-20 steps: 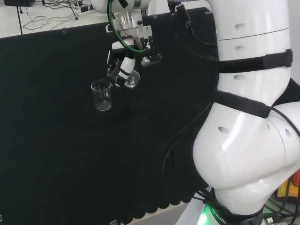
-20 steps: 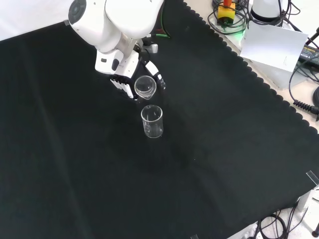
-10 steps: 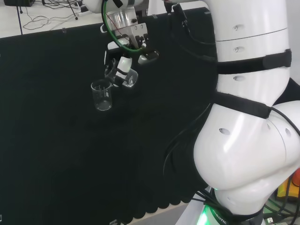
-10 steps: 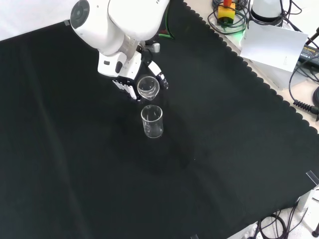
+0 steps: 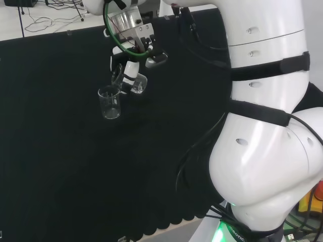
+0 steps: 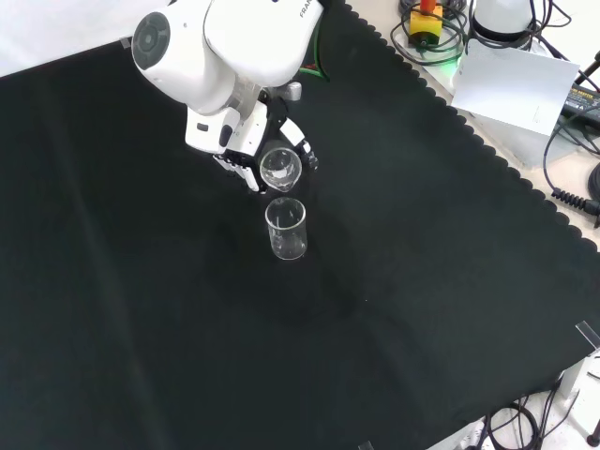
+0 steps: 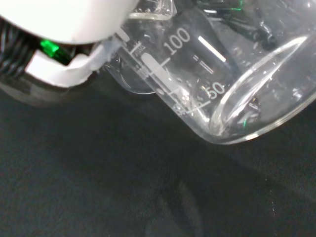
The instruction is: Pour the water from the handheld beaker into the one on the table.
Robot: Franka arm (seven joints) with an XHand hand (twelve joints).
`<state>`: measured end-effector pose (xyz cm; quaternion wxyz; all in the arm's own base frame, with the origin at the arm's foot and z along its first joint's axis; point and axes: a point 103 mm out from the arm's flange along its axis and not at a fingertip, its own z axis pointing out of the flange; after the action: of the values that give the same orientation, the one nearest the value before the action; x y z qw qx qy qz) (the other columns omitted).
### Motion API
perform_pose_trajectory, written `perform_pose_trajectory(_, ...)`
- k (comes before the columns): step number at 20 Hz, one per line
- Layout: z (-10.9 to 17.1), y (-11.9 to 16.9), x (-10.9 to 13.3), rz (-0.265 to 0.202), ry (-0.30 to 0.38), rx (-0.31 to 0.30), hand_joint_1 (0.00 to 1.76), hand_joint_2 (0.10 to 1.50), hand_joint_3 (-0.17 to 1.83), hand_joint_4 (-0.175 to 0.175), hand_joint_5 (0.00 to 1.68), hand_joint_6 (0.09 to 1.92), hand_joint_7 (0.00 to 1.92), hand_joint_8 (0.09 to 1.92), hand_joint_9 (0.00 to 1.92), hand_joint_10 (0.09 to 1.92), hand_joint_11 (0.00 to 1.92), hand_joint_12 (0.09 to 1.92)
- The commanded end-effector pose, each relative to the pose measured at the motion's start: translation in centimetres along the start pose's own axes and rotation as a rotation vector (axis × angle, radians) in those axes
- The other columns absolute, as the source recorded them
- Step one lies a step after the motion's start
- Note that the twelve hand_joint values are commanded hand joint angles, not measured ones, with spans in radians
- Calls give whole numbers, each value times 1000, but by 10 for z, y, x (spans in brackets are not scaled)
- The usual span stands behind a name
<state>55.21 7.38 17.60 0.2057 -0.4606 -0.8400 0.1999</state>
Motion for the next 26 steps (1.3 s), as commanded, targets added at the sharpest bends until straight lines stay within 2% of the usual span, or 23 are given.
perform_pose_trajectory(1,0,1,2,15,-15,35,1131,536,886,175,1286,774,1793,141,1826,87,1374,710)
perform_pose_trajectory(26,-7,3,9,76,-53,146,1131,532,895,175,1284,783,1795,142,1828,87,1382,707)
